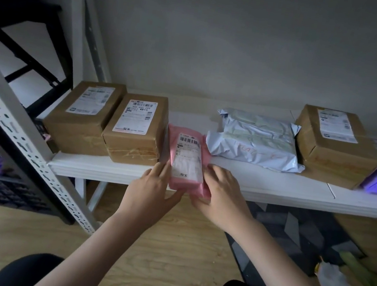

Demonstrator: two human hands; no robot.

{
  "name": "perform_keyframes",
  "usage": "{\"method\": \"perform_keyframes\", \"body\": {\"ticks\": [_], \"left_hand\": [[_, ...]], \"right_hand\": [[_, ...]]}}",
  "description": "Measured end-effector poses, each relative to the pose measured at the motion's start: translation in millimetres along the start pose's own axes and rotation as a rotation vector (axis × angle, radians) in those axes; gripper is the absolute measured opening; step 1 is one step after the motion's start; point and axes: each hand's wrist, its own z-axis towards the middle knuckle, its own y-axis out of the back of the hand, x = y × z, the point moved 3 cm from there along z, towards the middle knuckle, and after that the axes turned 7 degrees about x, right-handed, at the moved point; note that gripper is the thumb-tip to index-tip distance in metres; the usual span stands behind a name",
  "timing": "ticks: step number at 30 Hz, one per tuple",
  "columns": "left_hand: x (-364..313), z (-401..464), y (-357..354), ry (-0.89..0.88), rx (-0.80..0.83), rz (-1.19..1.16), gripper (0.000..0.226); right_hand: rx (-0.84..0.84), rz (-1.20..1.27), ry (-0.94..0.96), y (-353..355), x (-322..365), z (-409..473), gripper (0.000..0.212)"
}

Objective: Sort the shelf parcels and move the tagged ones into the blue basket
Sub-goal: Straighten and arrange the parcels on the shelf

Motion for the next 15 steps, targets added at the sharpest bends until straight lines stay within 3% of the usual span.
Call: {"method": "perform_keyframes", "body": {"ticks": [8,15], "left_hand": [[-15,-35,41,-0.063,-0.271,0.088,0.069],[-18,-36,43,-0.071,-0.256,0.128,0.064]], "right_hand": [[-0.168,-0.098,0.077,33,27,-32,0.079],[-0.231,-0.080,0.088,48,28,-38,0.072]]}}
